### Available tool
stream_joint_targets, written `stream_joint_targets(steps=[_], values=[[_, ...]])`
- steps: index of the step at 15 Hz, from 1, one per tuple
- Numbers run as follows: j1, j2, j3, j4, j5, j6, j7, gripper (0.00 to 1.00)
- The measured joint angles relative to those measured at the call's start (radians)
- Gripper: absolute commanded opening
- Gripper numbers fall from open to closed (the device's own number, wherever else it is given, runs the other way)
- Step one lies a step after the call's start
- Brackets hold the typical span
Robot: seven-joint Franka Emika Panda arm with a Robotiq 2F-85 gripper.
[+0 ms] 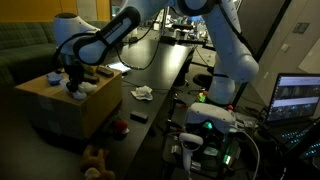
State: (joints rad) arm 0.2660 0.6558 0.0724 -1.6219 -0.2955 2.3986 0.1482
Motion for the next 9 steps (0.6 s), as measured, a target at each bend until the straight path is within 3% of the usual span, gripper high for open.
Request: stream_joint_targets(steps=[1, 6, 9], values=[[0.000, 0.001, -0.002, 0.003, 0.000, -0.011, -0.005, 0.45], [-0.002, -0.005, -0.009, 0.027, 0.000, -0.066, -0.035, 0.84], [-0.007, -0.021, -0.004, 0.041, 0.009, -0.096, -0.082, 1.00]])
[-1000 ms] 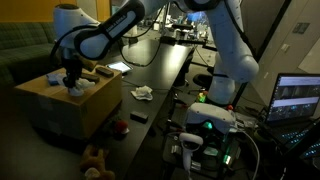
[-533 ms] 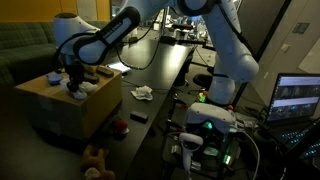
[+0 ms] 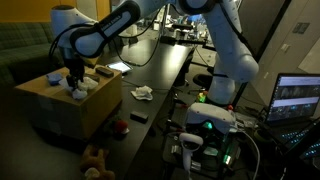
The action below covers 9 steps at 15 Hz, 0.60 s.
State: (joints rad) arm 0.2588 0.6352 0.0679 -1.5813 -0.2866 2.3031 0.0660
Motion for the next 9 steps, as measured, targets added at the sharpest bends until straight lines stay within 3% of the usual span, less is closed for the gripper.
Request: stream_joint_targets(steps=[9], values=[[-0.056, -0.059, 0.013, 0.078, 0.059, -0.028, -0.114, 1.00]])
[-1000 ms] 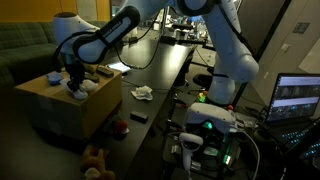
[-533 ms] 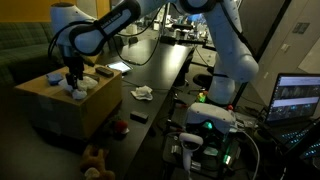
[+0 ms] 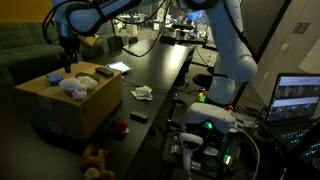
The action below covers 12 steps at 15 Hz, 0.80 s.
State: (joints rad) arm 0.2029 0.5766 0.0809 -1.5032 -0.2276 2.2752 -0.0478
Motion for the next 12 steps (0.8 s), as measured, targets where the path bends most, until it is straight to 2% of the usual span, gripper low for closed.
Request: stream_joint_targets(steps=[4, 12], values=[[-0.015, 0.058, 0.000, 0.109, 0.054, 0.001, 0.000, 1.00], [-0.025, 0.316, -0.005, 0.426, 0.144, 0.048, 0.082, 1.00]])
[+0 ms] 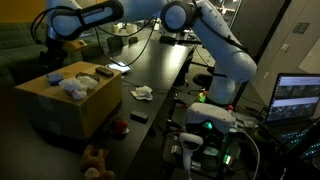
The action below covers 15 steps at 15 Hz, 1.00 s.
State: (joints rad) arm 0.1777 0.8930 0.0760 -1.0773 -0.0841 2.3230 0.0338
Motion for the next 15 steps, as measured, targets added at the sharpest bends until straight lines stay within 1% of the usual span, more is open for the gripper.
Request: stream_joint_targets(steps=[4, 7, 11, 15], values=[[0.009, 0.114, -0.029, 0.123, 0.000, 0.052, 0.081, 1.00], [0.028, 0.183, -0.077, 0.196, -0.003, 0.081, 0.140, 1.00], [0.049, 0.258, -0.129, 0.274, -0.010, 0.084, 0.203, 1.00], [0.059, 0.320, -0.151, 0.332, -0.011, 0.081, 0.241, 1.00]])
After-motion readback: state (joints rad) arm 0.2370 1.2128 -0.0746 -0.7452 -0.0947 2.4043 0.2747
